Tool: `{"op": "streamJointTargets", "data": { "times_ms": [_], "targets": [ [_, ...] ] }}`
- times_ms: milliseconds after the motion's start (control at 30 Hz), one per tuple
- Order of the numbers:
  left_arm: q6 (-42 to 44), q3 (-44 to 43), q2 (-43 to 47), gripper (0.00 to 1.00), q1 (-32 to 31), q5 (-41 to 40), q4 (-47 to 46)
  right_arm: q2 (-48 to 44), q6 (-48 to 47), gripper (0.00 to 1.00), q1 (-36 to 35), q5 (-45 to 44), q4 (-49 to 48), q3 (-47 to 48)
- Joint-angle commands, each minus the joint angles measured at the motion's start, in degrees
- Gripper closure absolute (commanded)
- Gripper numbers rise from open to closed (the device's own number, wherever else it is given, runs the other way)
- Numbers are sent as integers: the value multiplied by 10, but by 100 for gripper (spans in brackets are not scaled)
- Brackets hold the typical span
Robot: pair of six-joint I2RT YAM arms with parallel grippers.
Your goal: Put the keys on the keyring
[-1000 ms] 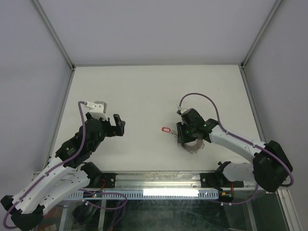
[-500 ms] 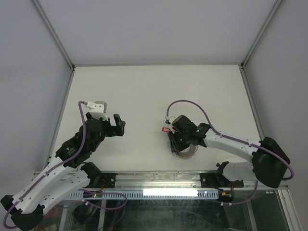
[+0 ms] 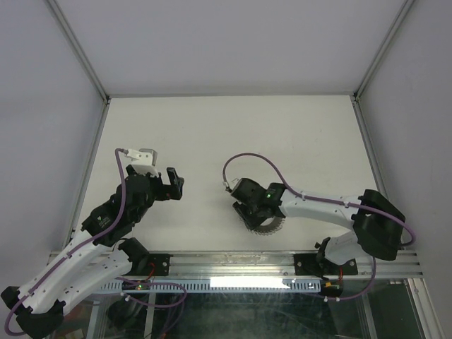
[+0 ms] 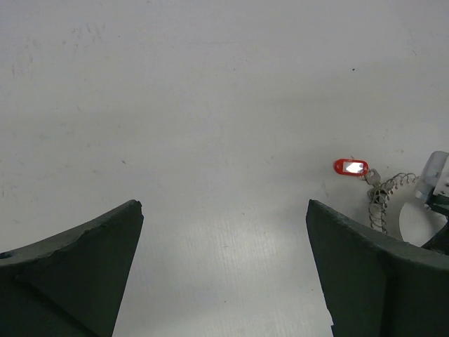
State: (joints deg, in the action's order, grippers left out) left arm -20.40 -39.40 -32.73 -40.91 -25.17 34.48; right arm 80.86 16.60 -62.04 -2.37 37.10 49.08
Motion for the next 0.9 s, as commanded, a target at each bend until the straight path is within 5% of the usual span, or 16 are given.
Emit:
{"op": "streamJointTargets", "data": {
  "times_ms": [0,367,567,733,867],
  "targets": [
    [4,-10,2,1,-2,10,-23,31,7,76,-3,-68,41,42],
    [5,-11,-2,1,-1,13,-24,35,17,68,-7,-53,36,39],
    [0,-12,1,1,-2,16,-24,-2,12,76,-13,-53,5,21],
    [-19,3,11,1,-2,66,-72,-76,-9,94,-17,-79,-40,3],
    [-43,8,-6,1,-2,100,-127,-130,-46,95,-17,-80,-73,-3]
  ]
}}
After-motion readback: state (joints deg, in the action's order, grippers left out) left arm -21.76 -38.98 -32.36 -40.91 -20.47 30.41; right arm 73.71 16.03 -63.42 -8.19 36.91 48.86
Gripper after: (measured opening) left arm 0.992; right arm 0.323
